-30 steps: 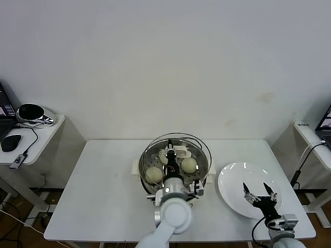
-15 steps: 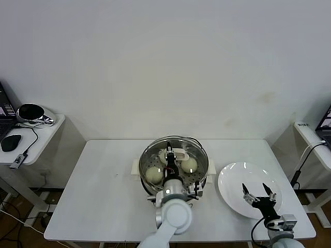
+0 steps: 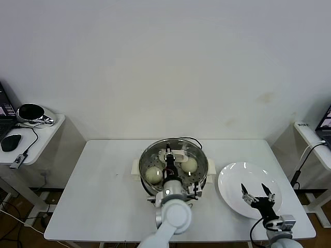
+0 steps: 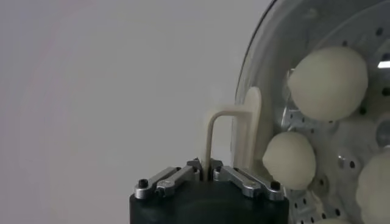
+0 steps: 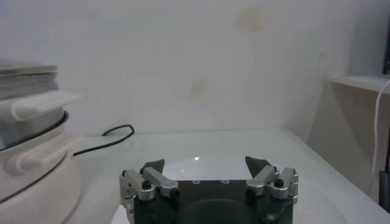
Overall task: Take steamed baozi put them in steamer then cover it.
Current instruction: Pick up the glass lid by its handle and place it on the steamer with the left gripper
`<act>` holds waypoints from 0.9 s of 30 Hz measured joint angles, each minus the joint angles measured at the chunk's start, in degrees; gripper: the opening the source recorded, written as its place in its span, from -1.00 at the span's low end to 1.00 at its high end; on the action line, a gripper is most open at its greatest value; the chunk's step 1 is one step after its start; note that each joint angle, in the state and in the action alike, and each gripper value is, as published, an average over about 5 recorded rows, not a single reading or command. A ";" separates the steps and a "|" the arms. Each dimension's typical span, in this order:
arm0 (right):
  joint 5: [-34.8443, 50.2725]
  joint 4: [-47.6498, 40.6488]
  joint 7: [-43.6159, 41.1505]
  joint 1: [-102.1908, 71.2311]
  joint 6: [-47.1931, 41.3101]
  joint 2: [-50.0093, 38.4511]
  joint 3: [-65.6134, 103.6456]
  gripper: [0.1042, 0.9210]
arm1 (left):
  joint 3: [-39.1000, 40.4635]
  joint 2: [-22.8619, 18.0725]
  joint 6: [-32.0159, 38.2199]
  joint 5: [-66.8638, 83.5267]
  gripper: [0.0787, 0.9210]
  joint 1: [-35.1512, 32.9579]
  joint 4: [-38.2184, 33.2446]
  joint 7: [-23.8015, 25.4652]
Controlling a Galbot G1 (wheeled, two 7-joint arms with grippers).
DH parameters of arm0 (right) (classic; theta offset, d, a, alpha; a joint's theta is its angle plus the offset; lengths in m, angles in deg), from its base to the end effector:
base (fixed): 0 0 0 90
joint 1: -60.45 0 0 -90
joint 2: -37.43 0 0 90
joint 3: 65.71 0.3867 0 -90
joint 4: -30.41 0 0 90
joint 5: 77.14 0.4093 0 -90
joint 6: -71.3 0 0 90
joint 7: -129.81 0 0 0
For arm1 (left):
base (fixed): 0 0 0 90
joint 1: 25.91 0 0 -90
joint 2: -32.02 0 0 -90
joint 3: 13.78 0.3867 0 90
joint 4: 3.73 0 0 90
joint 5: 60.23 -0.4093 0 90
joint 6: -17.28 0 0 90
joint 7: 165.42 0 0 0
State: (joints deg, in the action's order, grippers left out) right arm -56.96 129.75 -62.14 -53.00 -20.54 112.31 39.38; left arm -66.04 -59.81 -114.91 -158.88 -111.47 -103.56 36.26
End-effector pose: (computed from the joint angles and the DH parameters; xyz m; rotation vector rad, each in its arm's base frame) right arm 0.2456 -0.1850 -0.4137 -0.0033 -2.9395 -0.0714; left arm 0.3419 -0.2568 -0.2832 0.0121 -2.1913 -2.0910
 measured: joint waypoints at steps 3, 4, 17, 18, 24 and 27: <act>-0.02 -0.05 -0.01 0.07 0.01 -0.02 0.00 0.76 | -0.31 0.00 0.00 0.04 -0.84 0.20 0.11 0.08; -0.02 -0.06 -0.02 0.10 0.01 -0.03 0.00 0.76 | -0.37 0.00 0.00 0.10 -0.84 0.25 0.11 0.11; -0.08 -0.27 -0.05 0.05 0.18 0.11 -0.03 0.76 | -0.41 0.01 0.01 0.58 -0.84 -0.14 0.48 0.08; -0.08 -0.28 -0.06 0.03 0.20 0.13 -0.03 0.76 | -0.41 0.01 0.01 0.58 -0.84 -0.21 0.42 0.16; -0.10 -0.38 -0.10 0.01 0.31 0.19 -0.03 0.76 | -0.38 0.04 0.01 0.54 -0.84 -0.50 -0.18 0.81; -0.11 -0.41 -0.11 0.07 0.32 0.23 -0.07 0.76 | -0.38 0.08 0.01 0.50 -0.84 -0.47 -0.35 1.22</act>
State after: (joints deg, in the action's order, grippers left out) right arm -57.07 129.34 -62.25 -52.93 -20.23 112.53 39.32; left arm -66.42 -59.73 -114.90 -158.38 -111.94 -103.91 37.48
